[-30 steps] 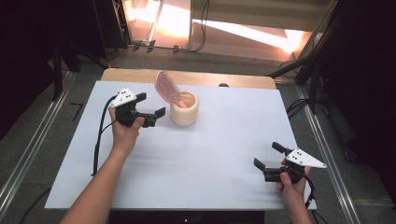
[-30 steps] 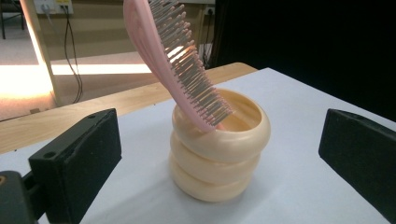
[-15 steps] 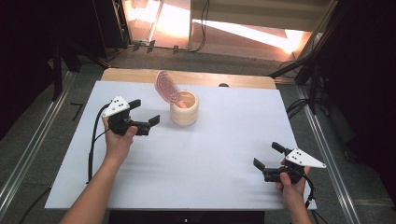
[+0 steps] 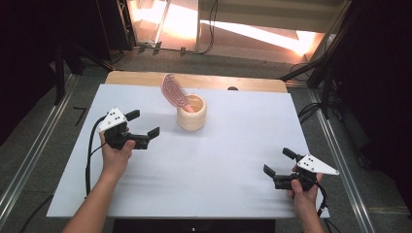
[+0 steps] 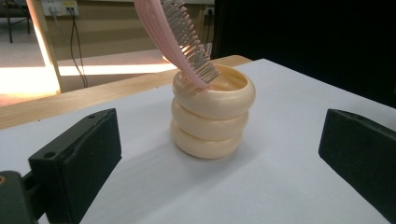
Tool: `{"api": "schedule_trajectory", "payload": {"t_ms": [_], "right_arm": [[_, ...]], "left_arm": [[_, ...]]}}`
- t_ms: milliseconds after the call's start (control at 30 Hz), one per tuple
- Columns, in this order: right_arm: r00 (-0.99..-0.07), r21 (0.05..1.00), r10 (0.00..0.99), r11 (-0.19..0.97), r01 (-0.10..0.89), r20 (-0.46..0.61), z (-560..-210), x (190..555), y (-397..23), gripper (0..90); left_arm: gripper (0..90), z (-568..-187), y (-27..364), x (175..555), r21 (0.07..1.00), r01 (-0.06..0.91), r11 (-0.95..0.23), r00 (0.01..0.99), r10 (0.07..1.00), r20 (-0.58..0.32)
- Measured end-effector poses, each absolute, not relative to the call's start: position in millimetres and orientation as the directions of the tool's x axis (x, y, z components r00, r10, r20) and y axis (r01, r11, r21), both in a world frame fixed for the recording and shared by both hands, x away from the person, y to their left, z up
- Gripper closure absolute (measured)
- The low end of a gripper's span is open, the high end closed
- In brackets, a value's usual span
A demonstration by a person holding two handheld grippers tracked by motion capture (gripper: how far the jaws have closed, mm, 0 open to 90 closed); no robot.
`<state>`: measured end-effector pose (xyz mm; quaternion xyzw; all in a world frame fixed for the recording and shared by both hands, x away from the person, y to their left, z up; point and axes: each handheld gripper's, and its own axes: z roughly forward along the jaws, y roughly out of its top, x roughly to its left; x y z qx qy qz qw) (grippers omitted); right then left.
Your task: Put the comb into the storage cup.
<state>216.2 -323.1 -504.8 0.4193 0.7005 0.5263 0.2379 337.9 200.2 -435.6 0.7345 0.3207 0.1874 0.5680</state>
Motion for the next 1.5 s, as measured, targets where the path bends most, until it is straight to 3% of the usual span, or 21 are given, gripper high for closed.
{"api": "schedule_trajectory", "payload": {"t_ms": [1500], "right_arm": [[-0.53,0.936,0.841,0.092,0.339,0.109,-505,216,-323,0.0]], "left_arm": [[0.0,-471,257,274,0.945,0.289,-0.15,0.669,0.738,-0.087]]}}
